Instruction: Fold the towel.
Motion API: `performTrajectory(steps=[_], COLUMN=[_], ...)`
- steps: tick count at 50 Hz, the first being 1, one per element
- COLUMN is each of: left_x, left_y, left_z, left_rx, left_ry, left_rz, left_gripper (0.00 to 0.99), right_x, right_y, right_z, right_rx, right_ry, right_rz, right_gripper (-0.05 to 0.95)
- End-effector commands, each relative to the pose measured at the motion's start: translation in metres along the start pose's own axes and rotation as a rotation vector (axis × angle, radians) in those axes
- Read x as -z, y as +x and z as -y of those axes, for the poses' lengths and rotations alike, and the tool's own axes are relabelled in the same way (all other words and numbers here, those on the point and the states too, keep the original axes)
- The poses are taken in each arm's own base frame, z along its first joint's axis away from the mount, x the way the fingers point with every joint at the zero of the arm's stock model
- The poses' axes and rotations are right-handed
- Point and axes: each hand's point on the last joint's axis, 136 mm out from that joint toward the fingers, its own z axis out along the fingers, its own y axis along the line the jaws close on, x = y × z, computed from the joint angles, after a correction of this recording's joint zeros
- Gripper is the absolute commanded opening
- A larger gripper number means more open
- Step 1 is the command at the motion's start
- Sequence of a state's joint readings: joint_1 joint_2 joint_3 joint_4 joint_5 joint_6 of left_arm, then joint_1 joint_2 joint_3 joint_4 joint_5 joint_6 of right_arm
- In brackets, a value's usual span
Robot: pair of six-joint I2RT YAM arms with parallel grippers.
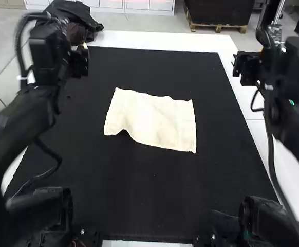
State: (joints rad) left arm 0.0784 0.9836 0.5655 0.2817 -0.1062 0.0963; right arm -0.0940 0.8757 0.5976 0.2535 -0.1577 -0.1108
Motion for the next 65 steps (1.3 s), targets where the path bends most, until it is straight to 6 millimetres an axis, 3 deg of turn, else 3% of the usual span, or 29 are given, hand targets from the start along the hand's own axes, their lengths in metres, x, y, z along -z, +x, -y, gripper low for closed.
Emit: performTrajectory(steps=[1,8,14,18,25,35,40,65], left_x=[-0.022,-0.037,-0.039,-0.04,-0.046,-0.067,-0.079,-0.118], left_y=[0.019,0.057,0.075,0.088,0.114,0.137,0.142,0.157], left_z=[0.005,0.036,0.069,0.094,0.118,0.131,0.128,0.135], left_rx=[0.018,0.003,-0.018,-0.033,-0.029,-0.033,-0.022,0.007], left_ry=[-0.002,0.066,0.154,0.238,0.322,0.357,0.353,0.342], left_rz=[-0.068,-0.148,-0.174,-0.215,-0.315,-0.4,-0.413,-0.406], left_gripper=[0.959,0.962,0.962,0.961,0.961,0.961,0.961,0.961], right_x=[-0.019,-0.033,-0.039,-0.045,-0.055,-0.07,-0.076,-0.121], right_y=[0.025,0.066,0.099,0.122,0.153,0.166,0.17,0.216], right_z=[0.006,0.009,0.006,-0.004,-0.036,-0.059,-0.069,-0.084], right_rx=[-0.072,-0.09,-0.096,-0.101,-0.073,-0.023,-0.02,-0.026], right_ry=[0.016,0.027,0.024,-0.006,-0.099,-0.102,-0.129,-0.17], right_rz=[-0.082,-0.146,-0.217,-0.283,-0.392,-0.436,-0.448,-0.524], right_gripper=[0.9,0.9,0.9,0.9,0.9,0.91,0.91,0.9])
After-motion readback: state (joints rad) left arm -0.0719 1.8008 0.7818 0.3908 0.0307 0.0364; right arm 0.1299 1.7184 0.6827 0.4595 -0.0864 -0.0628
